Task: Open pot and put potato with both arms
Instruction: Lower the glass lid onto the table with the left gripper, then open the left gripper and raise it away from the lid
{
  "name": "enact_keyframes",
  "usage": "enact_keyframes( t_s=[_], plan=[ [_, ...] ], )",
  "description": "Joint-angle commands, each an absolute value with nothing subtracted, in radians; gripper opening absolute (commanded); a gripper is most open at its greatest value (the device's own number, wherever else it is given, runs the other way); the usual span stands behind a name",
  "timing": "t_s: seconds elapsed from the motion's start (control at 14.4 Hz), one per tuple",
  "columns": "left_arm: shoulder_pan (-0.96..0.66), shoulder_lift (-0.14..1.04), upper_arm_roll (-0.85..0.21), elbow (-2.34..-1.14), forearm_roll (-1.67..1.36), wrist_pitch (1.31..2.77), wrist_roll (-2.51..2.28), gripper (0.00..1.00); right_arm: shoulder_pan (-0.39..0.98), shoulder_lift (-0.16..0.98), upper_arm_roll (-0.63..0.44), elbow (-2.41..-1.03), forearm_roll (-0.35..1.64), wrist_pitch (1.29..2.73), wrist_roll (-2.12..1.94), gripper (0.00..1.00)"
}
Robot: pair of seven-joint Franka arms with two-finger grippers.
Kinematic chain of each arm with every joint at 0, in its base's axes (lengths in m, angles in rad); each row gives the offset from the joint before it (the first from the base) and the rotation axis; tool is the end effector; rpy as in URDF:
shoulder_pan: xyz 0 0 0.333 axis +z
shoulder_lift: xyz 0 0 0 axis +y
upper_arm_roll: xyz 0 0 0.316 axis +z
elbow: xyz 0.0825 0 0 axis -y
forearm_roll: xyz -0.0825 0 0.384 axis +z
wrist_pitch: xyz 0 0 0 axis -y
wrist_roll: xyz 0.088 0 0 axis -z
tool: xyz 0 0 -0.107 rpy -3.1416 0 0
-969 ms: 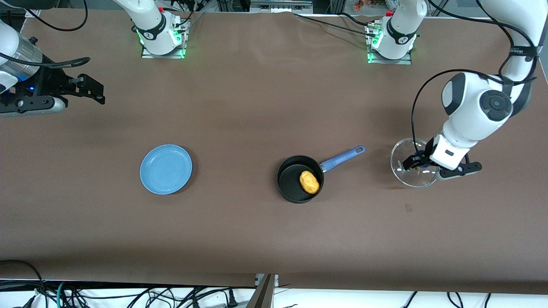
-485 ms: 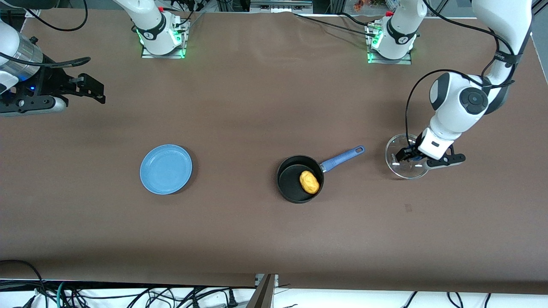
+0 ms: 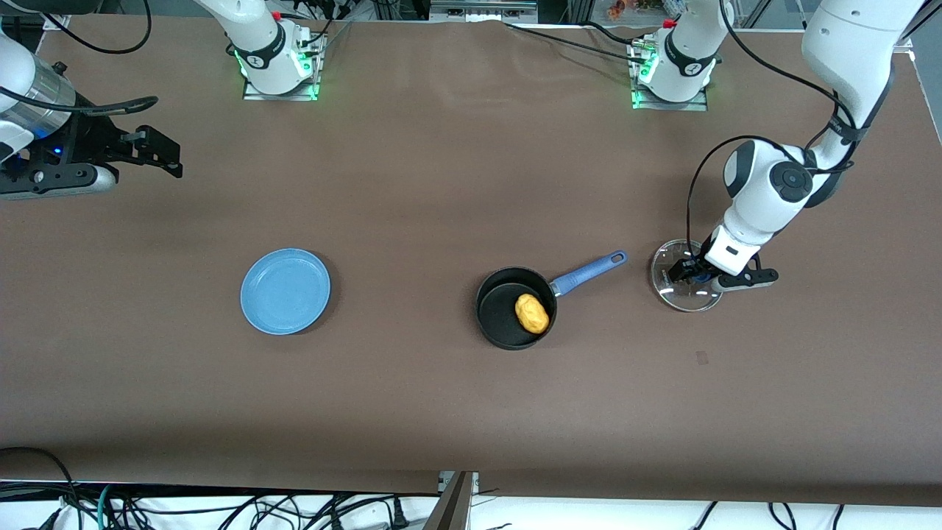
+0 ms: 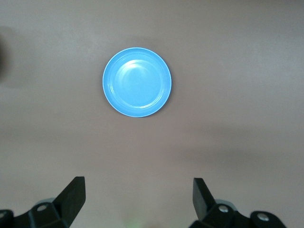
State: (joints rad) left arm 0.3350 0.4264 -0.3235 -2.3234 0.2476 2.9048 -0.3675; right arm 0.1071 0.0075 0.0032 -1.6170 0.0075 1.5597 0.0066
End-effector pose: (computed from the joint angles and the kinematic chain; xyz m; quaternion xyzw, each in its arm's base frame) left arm 0.5345 -0.0140 0.1841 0.9911 0.0907 0.0886 0.0409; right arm 0.5502 0.0617 0.5977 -0.9981 -0.0517 0.0326 0.0019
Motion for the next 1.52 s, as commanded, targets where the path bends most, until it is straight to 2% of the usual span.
enact_keyframes(
  t_s=[0.0,0.35,0.42,0.48,0.55,0.76,0.97,1.18,1.45],
  plan=[
    [0.342,0.439,-0.302,-2.303,0.328,2.921,-0.368,0.39,0.104,0.015,0.005,-1.592,0.002,1.537,0.014,1.00],
    [0.342,0.442,-0.293,-2.301,0.373,2.919,-0.367,0.78,0.103,0.015,0.003,-1.592,-0.003,1.537,0.014,1.00],
    [0.342,0.442,-0.288,-2.301,0.383,2.919,-0.367,0.80,0.103,0.017,0.002,-1.594,-0.002,1.536,0.014,1.00],
    [0.342,0.439,-0.281,-2.301,0.383,2.919,-0.367,0.93,0.103,0.017,0.002,-1.594,-0.002,1.534,0.014,1.00],
    [0.342,0.439,-0.281,-2.298,0.383,2.918,-0.367,1.00,0.103,0.017,0.002,-1.592,-0.003,1.534,0.014,1.00],
    [0.344,0.411,-0.276,-2.246,0.384,2.841,-0.367,1.00,0.094,0.017,-0.002,-1.592,-0.005,1.540,0.014,1.00],
    [0.338,0.362,-0.299,-2.113,0.371,2.549,-0.365,1.00,0.094,0.017,-0.002,-1.594,-0.005,1.540,0.014,1.00],
    [0.338,0.362,-0.354,-1.907,0.333,2.248,-0.364,1.00,0.094,0.018,-0.002,-1.594,-0.005,1.545,0.014,1.00],
    [0.333,0.364,-0.383,-1.669,0.273,1.966,-0.360,1.00,0.094,0.017,-0.002,-1.592,-0.005,1.545,0.015,1.00]
  ],
)
